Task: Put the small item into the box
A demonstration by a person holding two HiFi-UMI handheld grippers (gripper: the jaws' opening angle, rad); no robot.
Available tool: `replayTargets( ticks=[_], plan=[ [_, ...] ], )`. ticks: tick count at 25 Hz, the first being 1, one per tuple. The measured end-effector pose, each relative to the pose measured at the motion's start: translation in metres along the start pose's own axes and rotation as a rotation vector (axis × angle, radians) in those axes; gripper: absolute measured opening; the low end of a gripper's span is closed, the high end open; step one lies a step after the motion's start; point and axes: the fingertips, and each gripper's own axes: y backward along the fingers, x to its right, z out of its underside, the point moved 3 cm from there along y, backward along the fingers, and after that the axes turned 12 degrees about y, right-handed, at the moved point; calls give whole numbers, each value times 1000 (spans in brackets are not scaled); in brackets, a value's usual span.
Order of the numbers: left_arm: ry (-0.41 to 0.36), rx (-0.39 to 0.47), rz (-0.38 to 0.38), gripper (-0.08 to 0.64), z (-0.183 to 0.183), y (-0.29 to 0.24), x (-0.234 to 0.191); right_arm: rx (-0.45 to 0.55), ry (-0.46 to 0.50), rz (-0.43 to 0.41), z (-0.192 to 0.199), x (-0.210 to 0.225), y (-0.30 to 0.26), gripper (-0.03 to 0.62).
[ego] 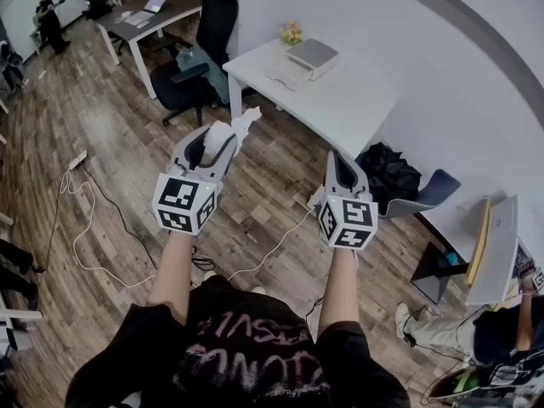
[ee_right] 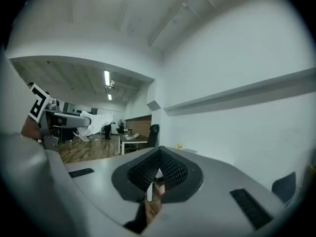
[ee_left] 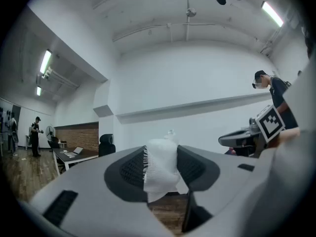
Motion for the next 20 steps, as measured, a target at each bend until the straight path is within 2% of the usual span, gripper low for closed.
replayTargets(
  ticks=[10,20],
  plan=[
    [-5,-10,-11,178,5,2,-2,33,-33,-8,-1,-2,-1,2],
    [-5,-24,-8,178,13,-2,10,22,-29,-6,10,6,4,9]
  ],
)
